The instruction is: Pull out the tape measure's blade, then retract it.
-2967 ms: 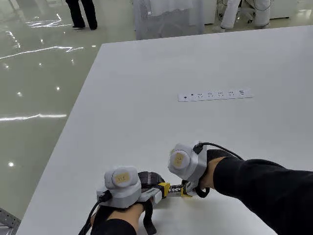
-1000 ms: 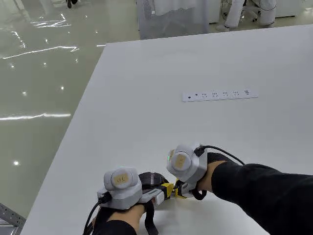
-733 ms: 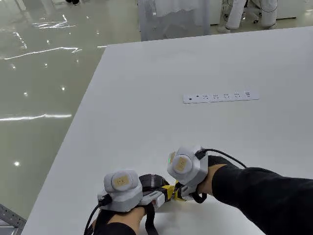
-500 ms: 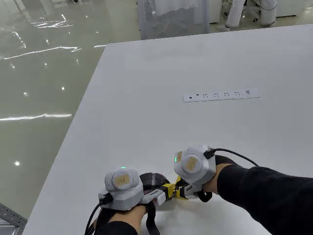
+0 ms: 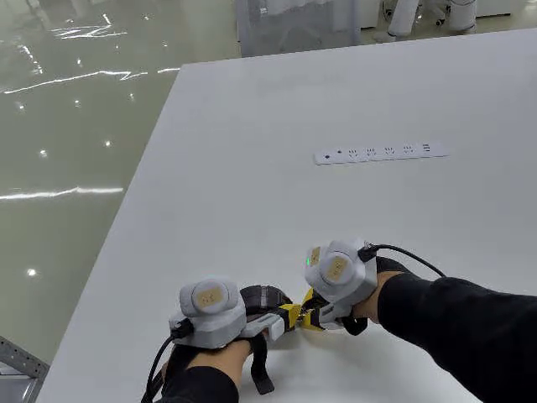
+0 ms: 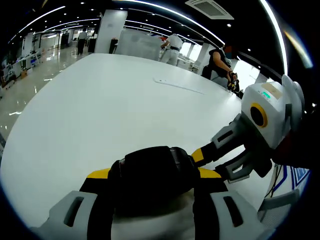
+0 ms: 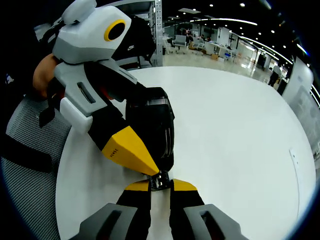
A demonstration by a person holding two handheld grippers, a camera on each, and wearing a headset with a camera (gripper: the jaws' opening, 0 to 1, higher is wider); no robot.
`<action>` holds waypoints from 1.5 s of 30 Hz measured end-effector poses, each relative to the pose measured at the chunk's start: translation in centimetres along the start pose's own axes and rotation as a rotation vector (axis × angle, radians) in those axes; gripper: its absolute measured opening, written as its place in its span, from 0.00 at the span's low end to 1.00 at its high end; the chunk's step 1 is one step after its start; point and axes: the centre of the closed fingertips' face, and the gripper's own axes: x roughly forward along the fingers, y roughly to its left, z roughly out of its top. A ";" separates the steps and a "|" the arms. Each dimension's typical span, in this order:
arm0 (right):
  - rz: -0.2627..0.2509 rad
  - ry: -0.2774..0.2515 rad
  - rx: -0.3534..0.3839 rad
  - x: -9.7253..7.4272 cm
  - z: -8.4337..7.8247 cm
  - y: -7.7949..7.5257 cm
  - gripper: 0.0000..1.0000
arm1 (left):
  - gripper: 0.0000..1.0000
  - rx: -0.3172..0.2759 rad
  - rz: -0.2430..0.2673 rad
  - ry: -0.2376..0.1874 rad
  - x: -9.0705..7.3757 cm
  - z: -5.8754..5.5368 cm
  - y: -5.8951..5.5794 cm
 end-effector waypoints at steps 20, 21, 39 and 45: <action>-0.017 -0.018 0.014 0.3 0.2 0.0 0.09 | 0.60 -0.003 -0.011 -0.014 0.0 0.0 0.1; -0.029 -0.023 0.015 0.3 0.2 0.0 0.10 | 0.61 0.000 -0.011 -0.018 0.0 0.0 0.0; -0.179 -0.108 0.123 -3.5 -2.4 -0.1 0.20 | 0.61 0.219 -0.078 -0.013 -0.4 0.9 -0.4; -0.215 -0.129 0.182 -6.5 -5.8 1.4 0.23 | 0.69 0.281 -0.101 0.021 -1.6 -0.5 0.8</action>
